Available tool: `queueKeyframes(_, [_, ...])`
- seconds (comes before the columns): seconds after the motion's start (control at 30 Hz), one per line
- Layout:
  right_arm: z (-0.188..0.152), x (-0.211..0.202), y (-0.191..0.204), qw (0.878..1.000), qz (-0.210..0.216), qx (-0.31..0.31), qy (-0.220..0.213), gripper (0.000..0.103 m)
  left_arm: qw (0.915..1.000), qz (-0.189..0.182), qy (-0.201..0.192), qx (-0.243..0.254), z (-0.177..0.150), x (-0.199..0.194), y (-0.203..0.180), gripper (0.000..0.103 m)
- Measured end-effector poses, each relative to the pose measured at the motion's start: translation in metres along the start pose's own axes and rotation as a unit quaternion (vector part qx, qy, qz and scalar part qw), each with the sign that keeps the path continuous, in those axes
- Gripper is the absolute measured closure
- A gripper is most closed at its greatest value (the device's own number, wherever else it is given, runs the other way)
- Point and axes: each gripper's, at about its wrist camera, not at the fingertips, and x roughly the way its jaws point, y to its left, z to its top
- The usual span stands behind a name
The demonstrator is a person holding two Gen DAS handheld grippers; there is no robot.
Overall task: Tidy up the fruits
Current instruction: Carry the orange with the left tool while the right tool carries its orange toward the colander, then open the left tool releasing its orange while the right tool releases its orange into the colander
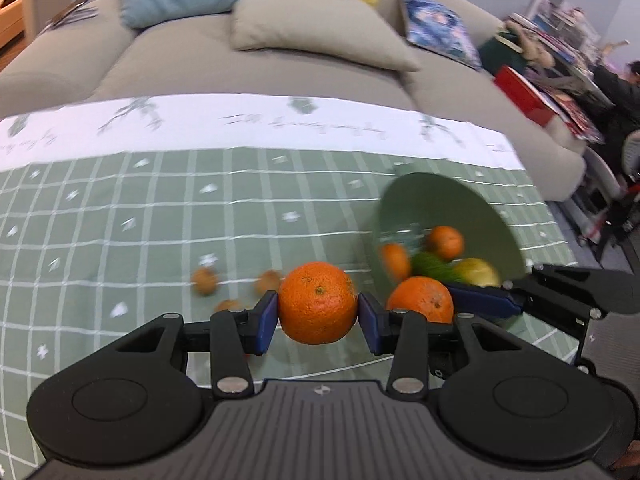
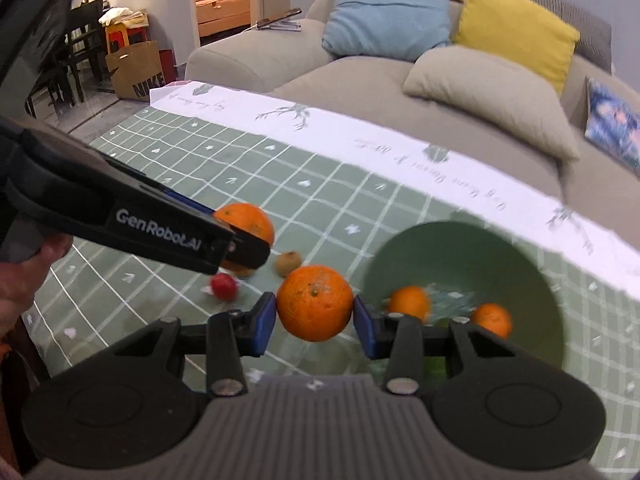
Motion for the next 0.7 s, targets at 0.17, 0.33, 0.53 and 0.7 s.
queueKeyframes(0.17, [0.003,-0.010,-0.038,0.999,-0.020,-0.025,0.014,0.064,0.9992,-0.023,0.017,0.028,0.017,0.011,-0.039,0.055])
queueKeyframes(0.33, [0.007,0.001,-0.078,0.997,-0.042,-0.053,0.042,0.064,0.9969,-0.030,0.044,0.057,0.029,0.031,-0.068,0.055])
queueKeyframes(0.53, [0.010,0.029,-0.108,0.993,-0.027,-0.090,0.068,0.064,0.9928,-0.024,0.077,0.089,0.038,0.056,-0.087,0.055])
queueKeyframes(0.7, [0.015,0.052,-0.120,0.990,-0.010,-0.115,0.077,0.064,0.9900,-0.007,0.096,0.103,0.043,0.071,-0.091,0.055])
